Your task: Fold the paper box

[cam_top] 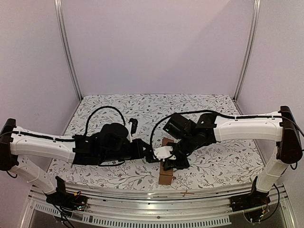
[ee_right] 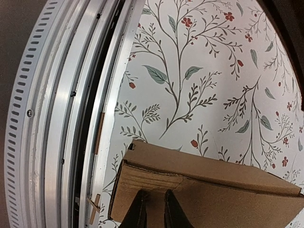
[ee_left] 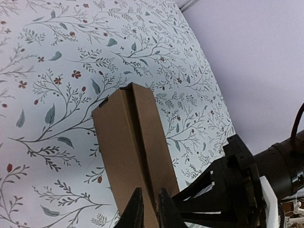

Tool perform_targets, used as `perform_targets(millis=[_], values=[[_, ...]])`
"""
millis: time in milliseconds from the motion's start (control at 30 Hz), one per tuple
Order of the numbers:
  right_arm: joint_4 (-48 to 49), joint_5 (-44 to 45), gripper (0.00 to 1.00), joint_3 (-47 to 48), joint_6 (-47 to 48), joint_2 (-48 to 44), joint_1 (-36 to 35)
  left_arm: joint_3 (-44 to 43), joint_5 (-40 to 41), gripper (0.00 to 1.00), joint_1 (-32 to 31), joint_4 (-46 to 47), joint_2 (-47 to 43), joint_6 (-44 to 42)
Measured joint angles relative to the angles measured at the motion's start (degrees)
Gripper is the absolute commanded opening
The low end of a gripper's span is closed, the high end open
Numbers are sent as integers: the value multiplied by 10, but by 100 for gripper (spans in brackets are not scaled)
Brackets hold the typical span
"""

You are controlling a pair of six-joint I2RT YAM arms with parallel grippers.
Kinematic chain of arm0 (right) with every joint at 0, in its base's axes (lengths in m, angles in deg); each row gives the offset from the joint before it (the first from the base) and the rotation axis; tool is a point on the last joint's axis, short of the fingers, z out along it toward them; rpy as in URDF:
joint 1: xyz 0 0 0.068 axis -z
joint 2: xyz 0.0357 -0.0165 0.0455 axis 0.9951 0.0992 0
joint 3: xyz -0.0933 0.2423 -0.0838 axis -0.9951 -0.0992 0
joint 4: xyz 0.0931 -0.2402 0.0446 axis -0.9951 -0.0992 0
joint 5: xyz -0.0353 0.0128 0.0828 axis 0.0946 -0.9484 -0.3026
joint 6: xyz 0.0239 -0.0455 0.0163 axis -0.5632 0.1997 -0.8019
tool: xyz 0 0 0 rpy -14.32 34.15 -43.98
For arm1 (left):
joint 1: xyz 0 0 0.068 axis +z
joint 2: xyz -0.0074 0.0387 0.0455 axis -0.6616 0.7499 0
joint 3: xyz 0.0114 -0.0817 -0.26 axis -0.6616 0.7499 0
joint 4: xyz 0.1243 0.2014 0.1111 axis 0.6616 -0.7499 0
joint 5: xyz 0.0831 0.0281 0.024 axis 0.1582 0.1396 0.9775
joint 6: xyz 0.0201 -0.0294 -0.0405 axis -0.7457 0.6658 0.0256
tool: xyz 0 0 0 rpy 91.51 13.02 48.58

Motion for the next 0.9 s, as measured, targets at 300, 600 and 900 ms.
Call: perform_targets(millis=[300,600,900], values=[[-10,7,14,-2,3,-9,0,-128,-67,35,110,15,96,-133],[-33,3,15,-8,28,-19,0,-255,-171,52,168,10,257,-262],[-57,-5,15,-1,37,-16,0,-261,-285,53,174,41,331,-281]])
